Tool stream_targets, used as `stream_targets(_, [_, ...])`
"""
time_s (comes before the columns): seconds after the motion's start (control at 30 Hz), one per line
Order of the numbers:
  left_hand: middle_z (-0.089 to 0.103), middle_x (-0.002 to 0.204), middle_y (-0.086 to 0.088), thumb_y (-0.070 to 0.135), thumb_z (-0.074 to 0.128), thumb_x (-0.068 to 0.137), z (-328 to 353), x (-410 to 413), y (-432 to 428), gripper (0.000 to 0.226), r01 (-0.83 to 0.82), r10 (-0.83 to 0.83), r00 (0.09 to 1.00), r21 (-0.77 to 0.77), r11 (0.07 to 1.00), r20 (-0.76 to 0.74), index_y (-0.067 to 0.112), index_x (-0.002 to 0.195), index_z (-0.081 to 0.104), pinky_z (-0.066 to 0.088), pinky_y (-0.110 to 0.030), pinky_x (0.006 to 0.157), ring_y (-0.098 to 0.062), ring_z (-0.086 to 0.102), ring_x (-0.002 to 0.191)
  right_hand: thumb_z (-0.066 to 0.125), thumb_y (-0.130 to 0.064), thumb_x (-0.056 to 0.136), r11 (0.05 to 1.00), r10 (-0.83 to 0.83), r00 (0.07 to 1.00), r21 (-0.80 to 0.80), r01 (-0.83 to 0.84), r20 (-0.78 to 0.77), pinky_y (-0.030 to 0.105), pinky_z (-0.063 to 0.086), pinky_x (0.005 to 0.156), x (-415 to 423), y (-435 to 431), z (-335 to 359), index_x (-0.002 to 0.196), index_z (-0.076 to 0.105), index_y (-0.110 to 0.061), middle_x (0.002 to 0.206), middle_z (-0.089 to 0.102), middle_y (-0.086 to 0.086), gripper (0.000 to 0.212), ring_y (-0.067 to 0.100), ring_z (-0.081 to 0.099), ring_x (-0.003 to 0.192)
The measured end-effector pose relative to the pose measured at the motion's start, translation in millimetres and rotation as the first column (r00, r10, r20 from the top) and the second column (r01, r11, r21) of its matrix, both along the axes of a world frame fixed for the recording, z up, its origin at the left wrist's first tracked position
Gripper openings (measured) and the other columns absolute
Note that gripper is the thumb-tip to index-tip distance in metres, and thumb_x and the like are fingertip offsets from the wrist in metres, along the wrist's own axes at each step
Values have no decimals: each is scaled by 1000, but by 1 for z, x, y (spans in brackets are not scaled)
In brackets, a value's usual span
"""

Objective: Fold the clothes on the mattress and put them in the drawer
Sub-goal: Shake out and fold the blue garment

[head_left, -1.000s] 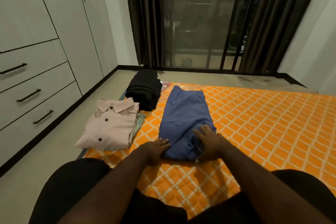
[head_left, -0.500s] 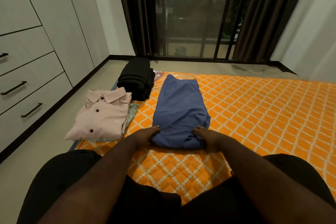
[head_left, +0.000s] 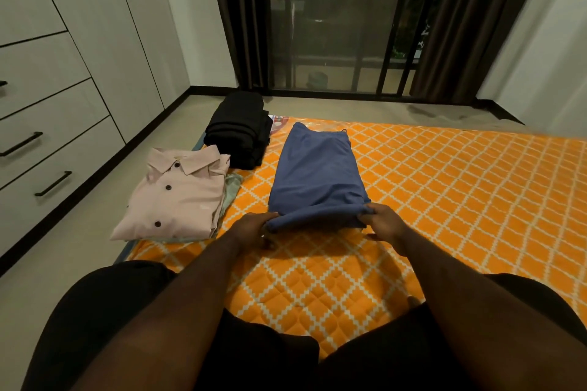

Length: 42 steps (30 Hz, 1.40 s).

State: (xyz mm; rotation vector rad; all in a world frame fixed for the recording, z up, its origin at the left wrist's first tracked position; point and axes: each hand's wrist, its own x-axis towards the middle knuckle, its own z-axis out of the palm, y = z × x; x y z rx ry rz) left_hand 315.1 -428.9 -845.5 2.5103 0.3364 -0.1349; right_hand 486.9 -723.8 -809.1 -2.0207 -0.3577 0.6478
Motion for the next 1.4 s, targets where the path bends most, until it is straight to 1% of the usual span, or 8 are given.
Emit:
stream_targets(0.2, [73,101,-5,7,70,80,4,11,-13,26,-134,161,930,-104,986,330,20,102,75,43,-20,75,-23,66,99,59,-19,103,999,-17,998,32,15,56,50,56,79,7,3,-10,105,70,-7,101,71,20,17,32,64,89])
stream_targets(0.37, [68,108,7,-4,68,89,20,25,-21,34,-123,206,799,-182,976,564,17,116,69,41,-4,82,13,59,96,56,-25,104,968,-202,946,199,153,254,39,48,70,7,20,4,96,63,-10,90,67,10,18,24,60,82])
stream_targets(0.6, [69,100,2,-4,60,93,8,30,-18,33,-195,321,828,-300,934,459,11,121,66,43,-5,68,-6,64,87,51,-22,106,932,-238,937,332,146,257,41,45,71,5,33,-1,95,55,-12,86,56,4,15,17,52,78])
stream_targets(0.8, [70,104,3,23,63,100,12,35,-21,23,-253,400,796,-351,902,454,13,120,65,48,-10,70,-5,64,89,44,-38,108,991,-133,902,30,132,411,39,46,65,11,30,-15,104,50,-15,94,65,8,24,31,63,85])
stream_targets(0.9, [72,106,-3,28,62,99,5,35,-23,27,-336,449,808,-326,883,382,15,123,64,56,-36,78,-20,67,95,41,-45,107,980,-104,887,-104,168,451,45,52,72,16,34,-27,109,49,-16,100,68,19,30,40,65,89])
stream_targets(1.1, [73,102,-11,31,61,100,0,35,-29,23,-408,456,802,-205,890,385,14,114,66,40,-32,68,-31,65,91,37,-47,108,938,-77,863,-258,233,500,42,42,71,17,38,-39,120,49,-10,108,65,26,40,46,63,96])
stream_targets(1.3, [73,106,-11,33,64,97,-9,40,-29,26,-429,467,838,-188,883,282,16,117,70,43,-33,71,-32,65,95,41,-46,107,888,-57,930,-406,213,363,45,46,87,25,37,-50,132,52,-8,129,60,25,47,46,59,115])
stream_targets(1.4, [70,100,-13,34,73,90,-17,41,-23,20,-489,516,851,-216,845,93,16,94,66,36,-32,66,-28,60,88,46,-46,105,828,32,967,-549,115,251,42,47,99,34,36,-61,139,53,-4,142,55,23,54,42,56,127])
